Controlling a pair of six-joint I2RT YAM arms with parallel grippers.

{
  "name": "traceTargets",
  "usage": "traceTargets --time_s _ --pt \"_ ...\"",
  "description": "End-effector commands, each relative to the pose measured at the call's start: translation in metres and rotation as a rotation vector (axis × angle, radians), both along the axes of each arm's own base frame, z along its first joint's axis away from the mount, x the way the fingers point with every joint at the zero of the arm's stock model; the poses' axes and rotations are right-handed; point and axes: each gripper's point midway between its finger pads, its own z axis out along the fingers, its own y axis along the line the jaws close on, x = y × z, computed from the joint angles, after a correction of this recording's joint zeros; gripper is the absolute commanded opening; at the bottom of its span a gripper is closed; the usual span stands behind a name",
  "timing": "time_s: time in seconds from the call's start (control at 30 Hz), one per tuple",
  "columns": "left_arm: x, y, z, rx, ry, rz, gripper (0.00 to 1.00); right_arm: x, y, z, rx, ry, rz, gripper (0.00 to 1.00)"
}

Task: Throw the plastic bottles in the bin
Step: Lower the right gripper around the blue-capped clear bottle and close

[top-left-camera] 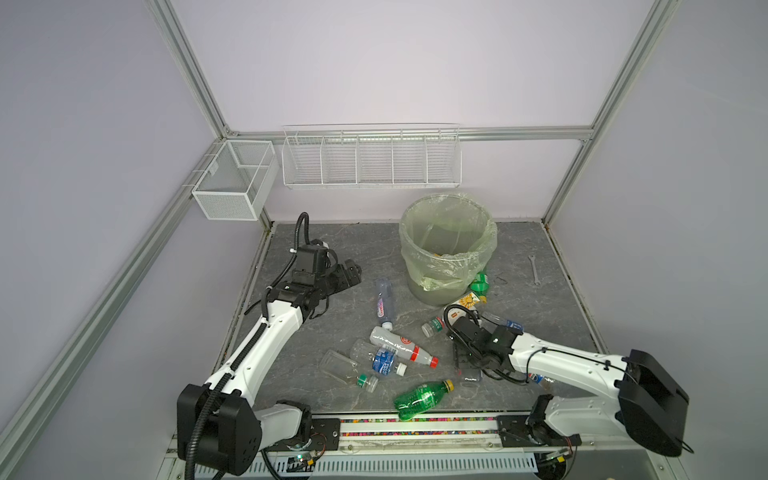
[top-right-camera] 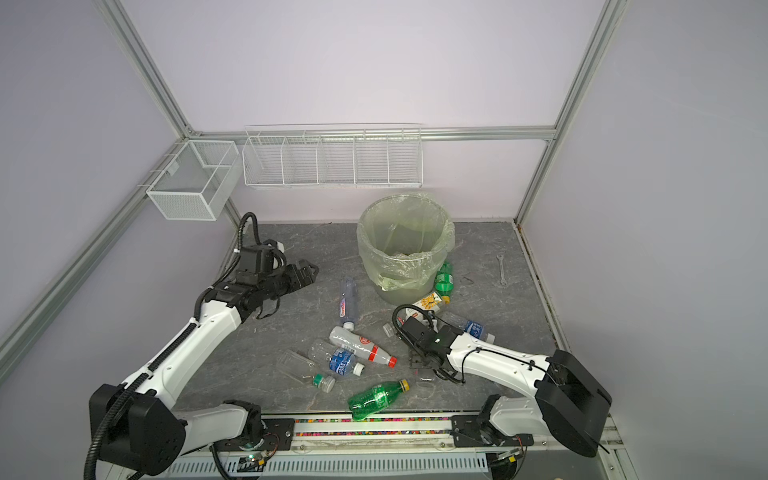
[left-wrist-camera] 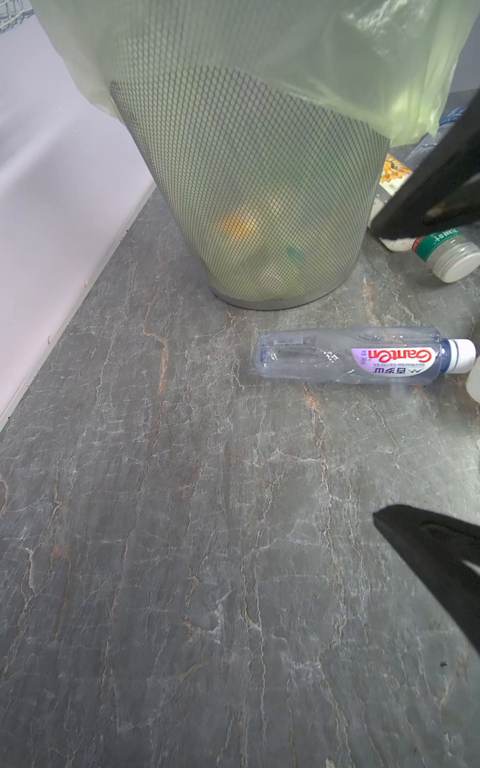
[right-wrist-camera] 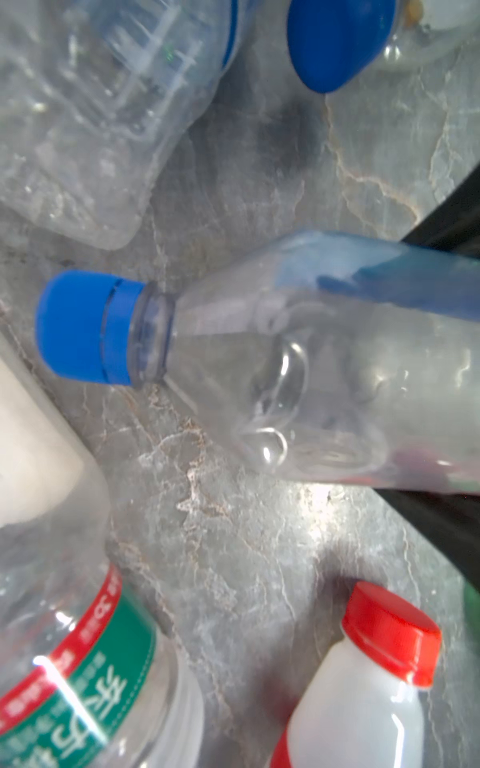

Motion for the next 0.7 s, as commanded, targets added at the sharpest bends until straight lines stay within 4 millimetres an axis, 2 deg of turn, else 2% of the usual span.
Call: traceTargets --time_s 0.0,0.27,0.67 --pt "0.004 0.004 0.002 0.009 -0.014 0.015 0.99 0.003 0.003 0.008 0.004 -0.029 0.008 0.65" --pt "0.006 0.003 0.001 0.007 -0.005 0.011 0.99 0.004 0.011 0.029 0.065 -0.088 0.048 0.63" --pt "0.010 0.005 0.007 0.004 -0.017 0.028 0.99 0.007 0.007 0.060 0.093 -0.147 0.044 0.62"
